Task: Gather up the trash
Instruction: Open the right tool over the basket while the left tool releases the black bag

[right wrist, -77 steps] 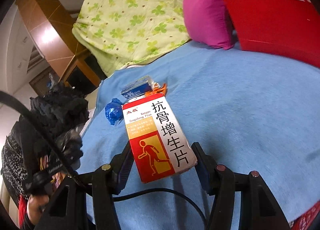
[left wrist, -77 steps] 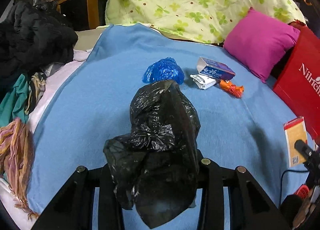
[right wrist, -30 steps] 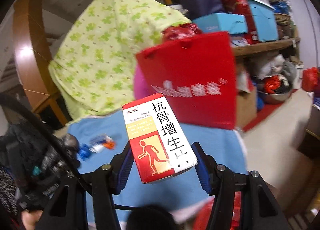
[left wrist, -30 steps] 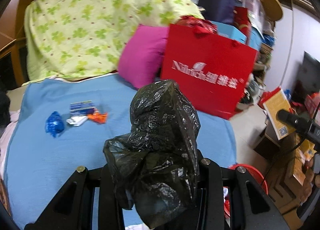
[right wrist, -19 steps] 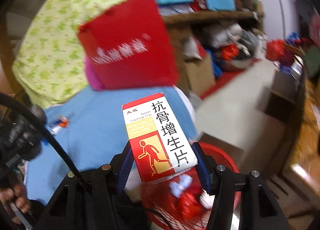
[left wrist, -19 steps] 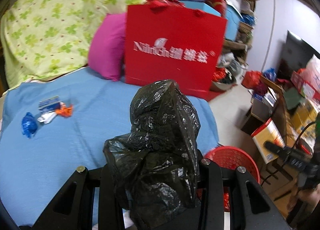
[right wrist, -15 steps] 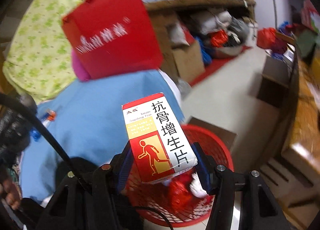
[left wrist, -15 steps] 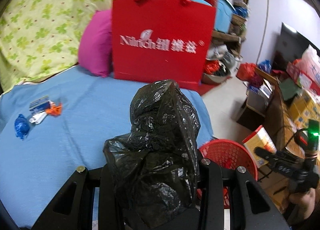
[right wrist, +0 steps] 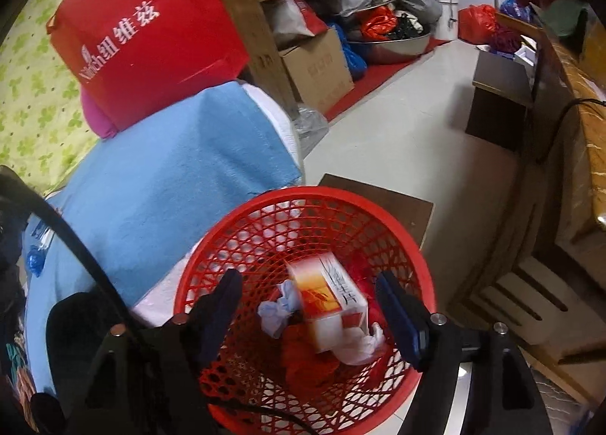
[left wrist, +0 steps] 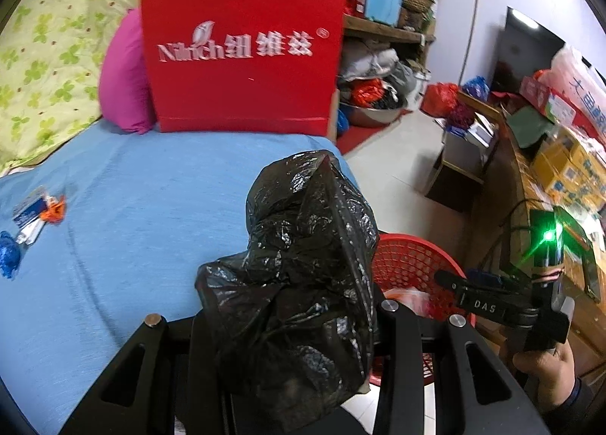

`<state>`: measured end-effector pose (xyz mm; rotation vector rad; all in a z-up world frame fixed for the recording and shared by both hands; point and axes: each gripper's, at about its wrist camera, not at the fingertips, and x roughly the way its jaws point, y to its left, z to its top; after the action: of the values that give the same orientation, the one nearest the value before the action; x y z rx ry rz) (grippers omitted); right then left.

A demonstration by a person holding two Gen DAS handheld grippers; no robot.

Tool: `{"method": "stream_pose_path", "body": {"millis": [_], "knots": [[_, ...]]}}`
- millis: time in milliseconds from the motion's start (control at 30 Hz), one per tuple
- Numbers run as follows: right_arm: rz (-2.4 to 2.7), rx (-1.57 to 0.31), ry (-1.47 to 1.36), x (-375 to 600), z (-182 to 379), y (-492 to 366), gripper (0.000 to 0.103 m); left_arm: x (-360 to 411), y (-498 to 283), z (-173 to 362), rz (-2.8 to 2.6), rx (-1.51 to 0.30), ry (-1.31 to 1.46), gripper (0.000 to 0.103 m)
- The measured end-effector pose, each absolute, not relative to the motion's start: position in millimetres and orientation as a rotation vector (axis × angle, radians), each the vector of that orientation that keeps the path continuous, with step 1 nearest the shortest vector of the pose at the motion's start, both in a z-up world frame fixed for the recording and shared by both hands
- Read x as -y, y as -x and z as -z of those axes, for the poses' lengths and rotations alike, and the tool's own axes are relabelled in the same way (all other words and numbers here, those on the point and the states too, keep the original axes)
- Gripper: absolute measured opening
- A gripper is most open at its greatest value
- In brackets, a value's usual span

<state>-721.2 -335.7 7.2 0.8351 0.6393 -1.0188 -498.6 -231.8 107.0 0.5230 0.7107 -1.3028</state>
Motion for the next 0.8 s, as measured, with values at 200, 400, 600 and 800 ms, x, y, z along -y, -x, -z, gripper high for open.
{"method": "stream_pose_path", "body": {"millis": [200,400,600,800], "knots": [[1.044,-0.584,-0.820,328,-27,738,0.076,252,522,-92,1.371,-0.745,-0.584,0.040],[1.057,-0.508,-0.821,324,-45,754,0.076,271,551,-72,1.448,-0.801,-0.669,0.040],[1.081,-0.442,-0.826,324,-59,769,0.076,282,569,-58,1.479,-0.833,-0.735,0.043],[1.085,-0.412,-0.827,323,-66,776,0.076,289,572,-54,1.466,-0.842,-0.760,0.078]]}}
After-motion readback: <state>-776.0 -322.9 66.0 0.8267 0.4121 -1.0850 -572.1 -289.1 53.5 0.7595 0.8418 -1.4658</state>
